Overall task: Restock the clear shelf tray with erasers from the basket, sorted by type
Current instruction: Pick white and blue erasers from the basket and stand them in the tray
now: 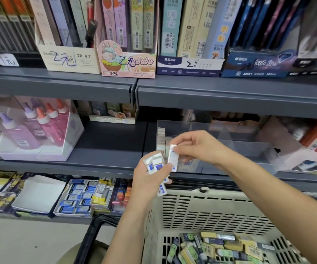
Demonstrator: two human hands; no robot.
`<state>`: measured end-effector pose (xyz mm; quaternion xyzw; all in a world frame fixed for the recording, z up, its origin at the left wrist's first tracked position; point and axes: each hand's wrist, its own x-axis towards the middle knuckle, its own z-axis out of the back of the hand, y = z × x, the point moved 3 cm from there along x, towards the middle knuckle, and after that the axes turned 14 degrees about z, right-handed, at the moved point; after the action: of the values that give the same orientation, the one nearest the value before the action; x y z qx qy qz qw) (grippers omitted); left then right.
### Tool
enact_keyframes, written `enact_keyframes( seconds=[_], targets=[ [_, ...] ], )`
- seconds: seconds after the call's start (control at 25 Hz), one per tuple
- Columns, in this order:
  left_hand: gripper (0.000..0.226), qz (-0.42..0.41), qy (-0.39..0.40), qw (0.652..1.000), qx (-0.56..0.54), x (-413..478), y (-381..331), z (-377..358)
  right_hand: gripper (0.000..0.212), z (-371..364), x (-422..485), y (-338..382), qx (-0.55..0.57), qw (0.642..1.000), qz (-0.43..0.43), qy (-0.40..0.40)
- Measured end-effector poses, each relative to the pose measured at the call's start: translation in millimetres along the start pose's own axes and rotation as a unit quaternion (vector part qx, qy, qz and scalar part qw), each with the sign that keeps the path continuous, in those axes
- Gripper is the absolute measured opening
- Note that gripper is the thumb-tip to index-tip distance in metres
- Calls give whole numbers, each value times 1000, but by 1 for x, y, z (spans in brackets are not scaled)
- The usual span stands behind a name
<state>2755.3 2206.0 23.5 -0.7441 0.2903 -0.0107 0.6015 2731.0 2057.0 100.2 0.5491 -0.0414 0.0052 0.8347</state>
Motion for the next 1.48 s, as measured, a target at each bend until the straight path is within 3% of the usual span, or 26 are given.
enact_keyframes(
  seconds=[0.16,0.28,0.44,0.56,0.72,0.96,1.16,1.36,1.48],
  targets=[
    [35,-12,-10,1000,2,-1,0,0,8,4,-2,0,12,1000,-25,-2],
    [35,-24,-14,1000,9,0,0,0,7,5,0,5,-70,997,-11,10],
    [36,-42,4,998,38,-2,-1,-4,23,8,7,8,-173,984,-26,24],
    [33,-39,-14,999,-12,0,-1,2,6,20,9,10,-98,994,-49,17],
    [29,-37,-57,997,-23,4,3,5,9,45,33,7,-50,995,-61,-55],
    [28,-33,-72,997,-17,8,6,6,22,33,85,-21,-295,953,12,-59],
    [28,-26,-74,997,-10,10,7,5,13,11,111,-50,-277,960,6,-39],
    [26,-13,-75,997,-11,9,7,5,25,7,105,-52,-316,949,7,6],
    [26,-2,-66,998,-9,7,6,3,27,3,87,-30,-339,938,64,-39]
  ],
)
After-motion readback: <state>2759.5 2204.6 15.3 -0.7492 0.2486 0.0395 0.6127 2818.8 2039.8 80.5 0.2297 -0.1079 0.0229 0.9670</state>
